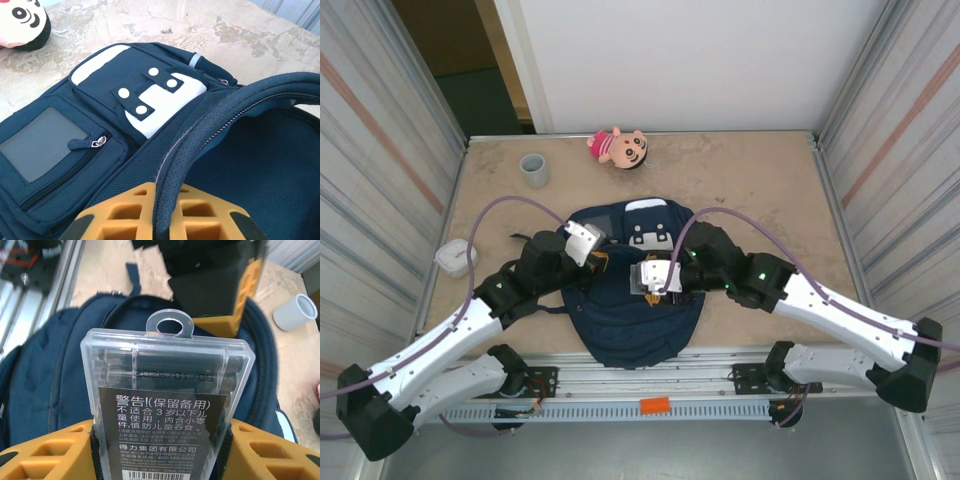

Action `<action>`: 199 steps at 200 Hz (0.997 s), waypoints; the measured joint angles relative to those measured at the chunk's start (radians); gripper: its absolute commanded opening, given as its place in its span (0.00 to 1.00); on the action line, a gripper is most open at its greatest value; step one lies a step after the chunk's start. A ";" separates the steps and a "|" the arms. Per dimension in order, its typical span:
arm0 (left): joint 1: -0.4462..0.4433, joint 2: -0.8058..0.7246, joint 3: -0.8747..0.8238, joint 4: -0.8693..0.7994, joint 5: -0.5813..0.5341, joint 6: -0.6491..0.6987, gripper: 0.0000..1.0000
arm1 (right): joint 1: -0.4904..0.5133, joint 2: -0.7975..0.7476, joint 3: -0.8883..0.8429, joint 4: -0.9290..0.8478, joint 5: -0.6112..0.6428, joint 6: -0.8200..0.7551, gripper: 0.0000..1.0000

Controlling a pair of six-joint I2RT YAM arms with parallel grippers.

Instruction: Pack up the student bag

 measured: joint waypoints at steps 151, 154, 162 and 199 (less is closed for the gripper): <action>0.005 0.000 0.011 -0.006 0.052 -0.008 0.00 | 0.022 0.184 0.055 0.011 0.170 -0.131 0.64; 0.005 0.000 0.011 -0.006 0.053 -0.007 0.00 | 0.023 0.184 0.055 0.011 0.171 -0.125 0.64; 0.005 0.000 0.011 -0.006 0.053 -0.007 0.00 | 0.024 0.183 0.055 0.013 0.171 -0.115 0.64; 0.005 0.000 0.011 0.001 0.067 -0.008 0.00 | 0.025 0.140 0.047 0.014 0.169 -0.061 0.65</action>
